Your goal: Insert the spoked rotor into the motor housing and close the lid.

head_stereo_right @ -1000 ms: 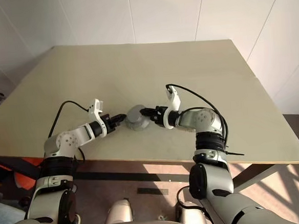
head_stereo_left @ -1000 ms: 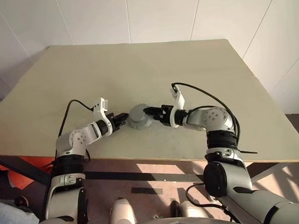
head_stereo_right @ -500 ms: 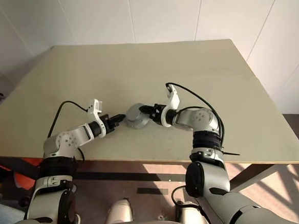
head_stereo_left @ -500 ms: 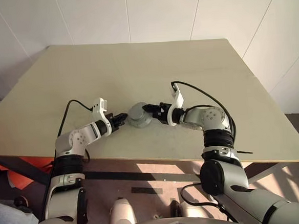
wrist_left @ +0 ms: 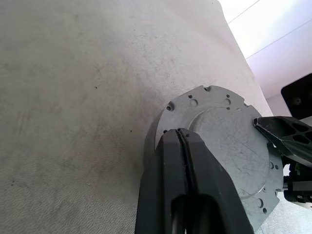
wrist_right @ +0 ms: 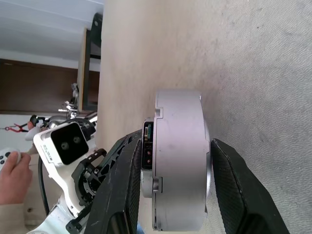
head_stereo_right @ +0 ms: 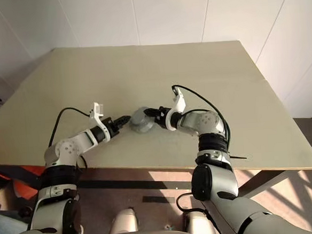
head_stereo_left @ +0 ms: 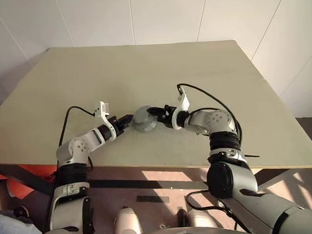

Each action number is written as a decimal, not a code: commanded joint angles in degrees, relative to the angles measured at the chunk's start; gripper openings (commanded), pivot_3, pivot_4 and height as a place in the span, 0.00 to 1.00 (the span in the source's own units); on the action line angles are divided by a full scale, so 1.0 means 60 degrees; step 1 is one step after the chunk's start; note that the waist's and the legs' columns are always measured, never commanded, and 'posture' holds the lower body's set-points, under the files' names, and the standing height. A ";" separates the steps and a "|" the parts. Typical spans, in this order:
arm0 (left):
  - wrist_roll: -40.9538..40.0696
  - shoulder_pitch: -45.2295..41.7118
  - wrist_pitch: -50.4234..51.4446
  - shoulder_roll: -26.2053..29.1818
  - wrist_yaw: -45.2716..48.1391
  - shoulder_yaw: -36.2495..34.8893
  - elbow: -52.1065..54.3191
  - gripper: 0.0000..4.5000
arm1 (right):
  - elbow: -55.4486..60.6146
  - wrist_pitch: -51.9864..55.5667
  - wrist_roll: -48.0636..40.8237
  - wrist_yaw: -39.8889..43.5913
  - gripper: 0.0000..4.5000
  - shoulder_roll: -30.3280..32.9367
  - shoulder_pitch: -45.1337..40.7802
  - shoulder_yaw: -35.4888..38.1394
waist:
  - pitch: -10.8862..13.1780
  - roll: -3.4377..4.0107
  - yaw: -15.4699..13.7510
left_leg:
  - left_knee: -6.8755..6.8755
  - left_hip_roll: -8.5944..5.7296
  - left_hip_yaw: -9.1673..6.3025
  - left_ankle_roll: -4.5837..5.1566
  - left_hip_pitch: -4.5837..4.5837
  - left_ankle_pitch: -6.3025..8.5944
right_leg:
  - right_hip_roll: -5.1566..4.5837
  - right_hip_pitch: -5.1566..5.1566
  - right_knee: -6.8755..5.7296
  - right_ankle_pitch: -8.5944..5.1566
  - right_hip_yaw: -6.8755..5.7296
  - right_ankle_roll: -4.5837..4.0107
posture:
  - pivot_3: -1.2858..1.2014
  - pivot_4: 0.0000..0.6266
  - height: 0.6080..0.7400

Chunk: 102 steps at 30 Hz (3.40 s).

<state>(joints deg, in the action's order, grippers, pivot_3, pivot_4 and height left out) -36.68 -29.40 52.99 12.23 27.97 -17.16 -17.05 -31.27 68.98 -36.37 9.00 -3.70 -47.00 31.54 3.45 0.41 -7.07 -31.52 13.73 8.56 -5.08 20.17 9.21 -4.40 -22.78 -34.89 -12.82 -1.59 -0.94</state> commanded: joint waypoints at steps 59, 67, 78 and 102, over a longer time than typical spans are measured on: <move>-0.5102 -0.0322 -0.0351 -0.0830 -0.1601 -0.3390 0.0017 0.59 | -0.1704 -0.1109 -0.3656 -0.1345 0.45 0.0123 -0.2870 0.1957 | 0.0007 -0.0012 -0.0008 | -0.0143 0.0014 -0.0016 0.0032 0.0141 0.0019 | 0.0002 -0.0102 -0.0090 0.0028 -0.0001 0.0041 | 0.52 0.00 1.00; -0.6787 -0.0545 0.0741 -0.0912 -0.1942 -0.3695 -0.0539 0.99 | -0.0976 -0.0577 -0.4213 -0.1772 0.45 -0.0227 -0.2687 0.1753 | 0.0008 -0.0013 -0.0015 | -0.0150 0.0013 -0.0016 0.0031 0.0141 0.0018 | 0.0002 -0.0101 -0.0093 0.0033 0.0002 0.0049 | 0.52 0.00 1.00; -0.7419 -0.0757 0.0967 -0.0761 -0.1967 -0.3463 -0.0981 0.99 | -0.0718 -0.0492 -0.4315 -0.1885 0.45 -0.0352 -0.2380 0.1385 | 0.0009 -0.0015 -0.0018 | -0.0156 0.0013 -0.0020 0.0029 0.0144 0.0017 | 0.0002 -0.0101 -0.0100 0.0038 0.0003 0.0058 | 0.52 0.00 1.00; -0.6414 -0.1392 0.0407 -0.0988 -0.1770 -0.2580 -0.1614 0.48 | -0.0338 -0.0785 -0.4231 -0.1768 0.45 -0.0331 -0.2128 0.0956 | 0.0010 -0.0018 -0.0033 | -0.0170 0.0010 -0.0022 0.0028 0.0151 0.0016 | 0.0000 -0.0100 -0.0105 0.0046 0.0005 0.0071 | 0.52 0.00 1.00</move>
<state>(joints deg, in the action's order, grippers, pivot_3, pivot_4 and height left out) -75.45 -36.52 55.94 5.82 16.84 -32.71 -27.63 -36.42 64.97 -58.87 -3.29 -5.82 -57.87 37.40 3.51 0.30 -7.27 -32.54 13.80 8.42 -4.92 21.08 9.31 -4.40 -23.38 -35.53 -12.54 -1.56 -0.51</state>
